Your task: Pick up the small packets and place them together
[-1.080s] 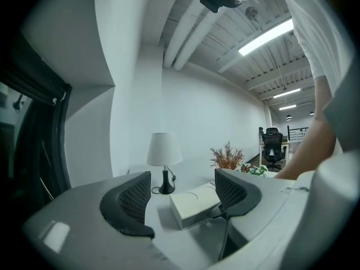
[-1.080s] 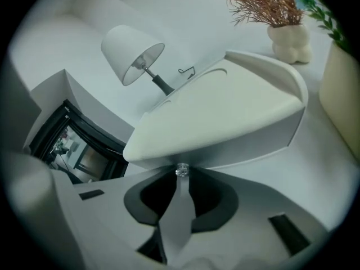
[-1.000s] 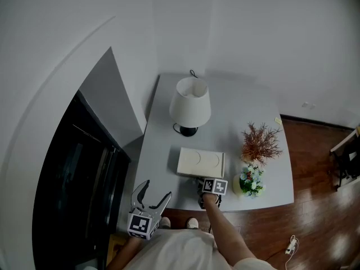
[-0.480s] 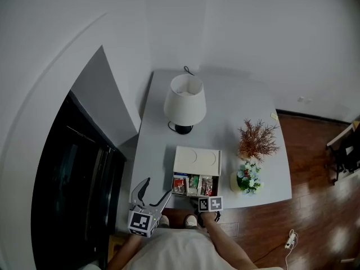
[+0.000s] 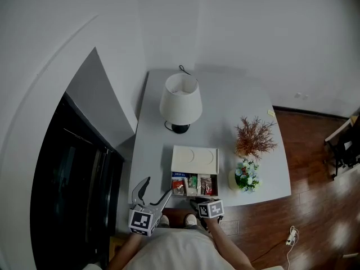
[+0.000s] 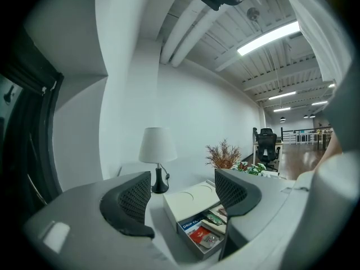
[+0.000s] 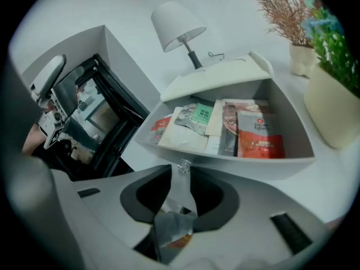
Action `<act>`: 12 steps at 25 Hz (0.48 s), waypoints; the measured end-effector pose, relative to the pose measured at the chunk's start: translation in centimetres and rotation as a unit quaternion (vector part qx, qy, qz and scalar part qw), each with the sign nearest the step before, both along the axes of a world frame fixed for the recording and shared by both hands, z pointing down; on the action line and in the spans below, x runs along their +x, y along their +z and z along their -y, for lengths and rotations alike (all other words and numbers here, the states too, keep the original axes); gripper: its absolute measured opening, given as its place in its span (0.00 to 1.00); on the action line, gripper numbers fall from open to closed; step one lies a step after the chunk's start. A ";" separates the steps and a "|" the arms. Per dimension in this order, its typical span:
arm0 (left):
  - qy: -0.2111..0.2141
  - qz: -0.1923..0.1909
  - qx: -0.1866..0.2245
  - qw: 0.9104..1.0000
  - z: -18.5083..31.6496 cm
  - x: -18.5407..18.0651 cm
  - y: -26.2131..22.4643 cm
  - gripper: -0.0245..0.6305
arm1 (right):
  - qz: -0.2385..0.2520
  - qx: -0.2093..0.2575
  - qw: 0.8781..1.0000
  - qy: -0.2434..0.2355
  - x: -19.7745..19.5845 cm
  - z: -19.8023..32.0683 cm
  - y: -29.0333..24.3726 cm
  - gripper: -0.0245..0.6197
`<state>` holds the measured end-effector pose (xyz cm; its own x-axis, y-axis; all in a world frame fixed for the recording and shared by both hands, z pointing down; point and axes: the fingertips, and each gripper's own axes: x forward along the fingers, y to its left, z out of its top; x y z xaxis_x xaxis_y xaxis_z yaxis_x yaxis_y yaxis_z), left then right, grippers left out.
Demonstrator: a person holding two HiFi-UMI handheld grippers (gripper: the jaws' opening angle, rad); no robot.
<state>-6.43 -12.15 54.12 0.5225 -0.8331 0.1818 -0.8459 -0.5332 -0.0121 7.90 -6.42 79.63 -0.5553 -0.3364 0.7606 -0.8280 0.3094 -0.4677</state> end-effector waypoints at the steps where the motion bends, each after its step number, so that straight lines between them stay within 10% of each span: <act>1: -0.001 -0.001 0.001 1.000 0.1 0.0 -0.1 0.56 | 0.003 0.003 1.000 -0.004 0.1 -0.2 -0.5 0.23; 8: -0.010 -0.010 0.004 1.000 0.5 -0.5 -0.3 0.56 | 0.082 0.116 0.989 0.038 0.7 1.1 -8.7 0.29; 12: -0.011 -0.012 0.007 1.000 0.6 -0.4 -0.3 0.56 | 0.073 0.367 0.924 0.076 2.5 4.3 -20.4 0.33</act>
<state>-6.85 -12.76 53.83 0.5077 -0.8471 0.1573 -0.8579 -0.5138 0.0019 10.36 -10.73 59.26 -0.5371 -0.8150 0.2175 -0.8331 0.4721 -0.2883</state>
